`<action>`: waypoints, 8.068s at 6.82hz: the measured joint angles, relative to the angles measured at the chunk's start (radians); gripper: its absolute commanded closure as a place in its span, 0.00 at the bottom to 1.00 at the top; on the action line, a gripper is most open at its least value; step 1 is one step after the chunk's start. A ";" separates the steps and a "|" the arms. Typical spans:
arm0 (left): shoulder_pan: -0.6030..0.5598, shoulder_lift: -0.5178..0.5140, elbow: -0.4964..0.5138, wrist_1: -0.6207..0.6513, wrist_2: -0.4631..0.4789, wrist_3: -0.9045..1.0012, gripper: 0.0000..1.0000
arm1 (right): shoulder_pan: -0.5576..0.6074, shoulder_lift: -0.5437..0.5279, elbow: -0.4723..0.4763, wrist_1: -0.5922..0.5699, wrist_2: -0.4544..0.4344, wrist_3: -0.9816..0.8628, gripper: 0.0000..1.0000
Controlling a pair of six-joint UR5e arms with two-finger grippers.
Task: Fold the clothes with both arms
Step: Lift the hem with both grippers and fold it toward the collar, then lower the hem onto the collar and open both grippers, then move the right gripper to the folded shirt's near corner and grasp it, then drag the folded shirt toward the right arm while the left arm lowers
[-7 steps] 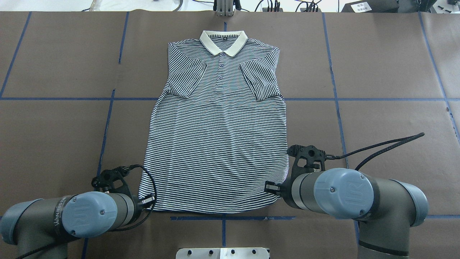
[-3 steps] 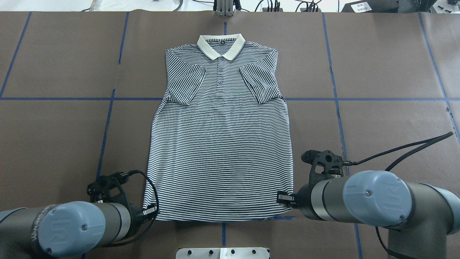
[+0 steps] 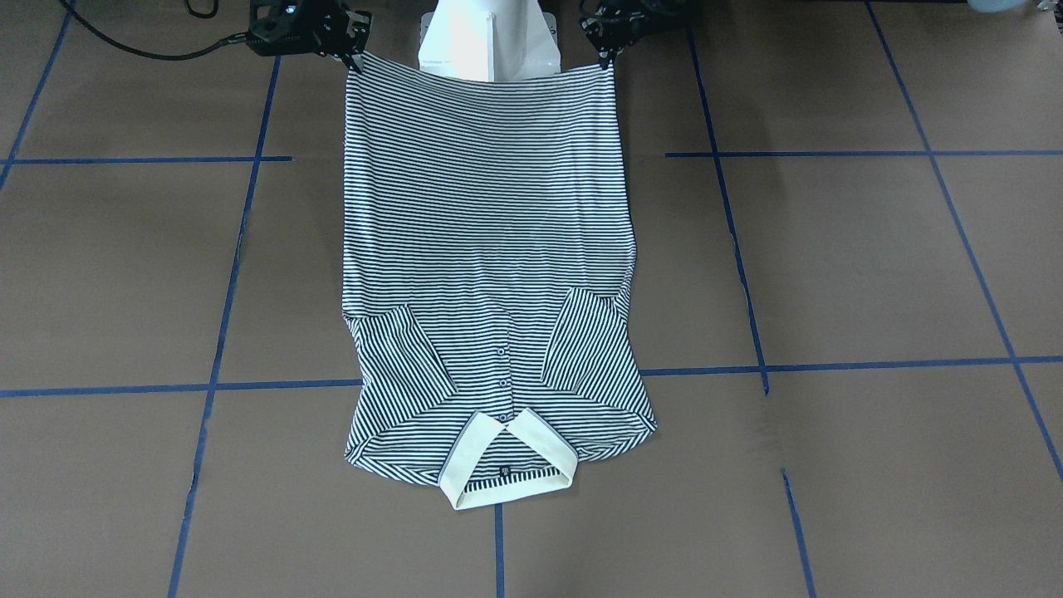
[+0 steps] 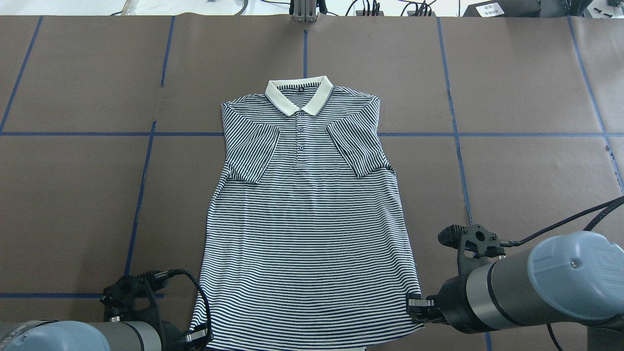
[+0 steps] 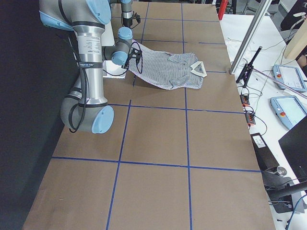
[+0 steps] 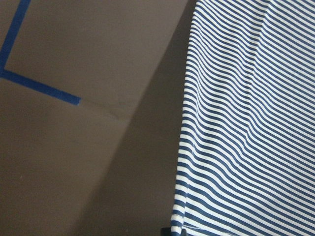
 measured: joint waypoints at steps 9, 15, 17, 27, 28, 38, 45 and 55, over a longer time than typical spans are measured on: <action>-0.560 -0.248 0.415 -0.077 -0.038 0.424 1.00 | 0.498 0.471 -0.636 0.034 -0.020 -0.524 1.00; -0.678 -0.361 0.841 -0.448 -0.061 0.462 1.00 | 0.593 0.718 -1.219 0.381 -0.022 -0.535 1.00; -0.696 -0.369 0.899 -0.502 -0.060 0.478 1.00 | 0.595 0.722 -1.238 0.391 -0.022 -0.535 1.00; -0.729 -0.406 0.972 -0.534 -0.062 0.488 1.00 | 0.586 0.717 -1.236 0.421 -0.023 -0.533 1.00; -0.728 -0.412 0.972 -0.534 -0.063 0.487 0.75 | 0.586 0.717 -1.234 0.422 -0.022 -0.533 1.00; -0.722 -0.414 0.902 -0.558 -0.120 0.481 0.00 | 0.492 0.452 -0.893 0.403 -0.017 -0.407 0.00; -0.719 -0.409 0.876 -0.562 -0.125 0.478 0.00 | 0.371 0.330 -0.786 0.401 -0.024 -0.311 0.60; -0.711 -0.410 0.865 -0.561 -0.125 0.478 0.00 | 0.300 0.100 -0.555 0.401 -0.009 -0.313 1.00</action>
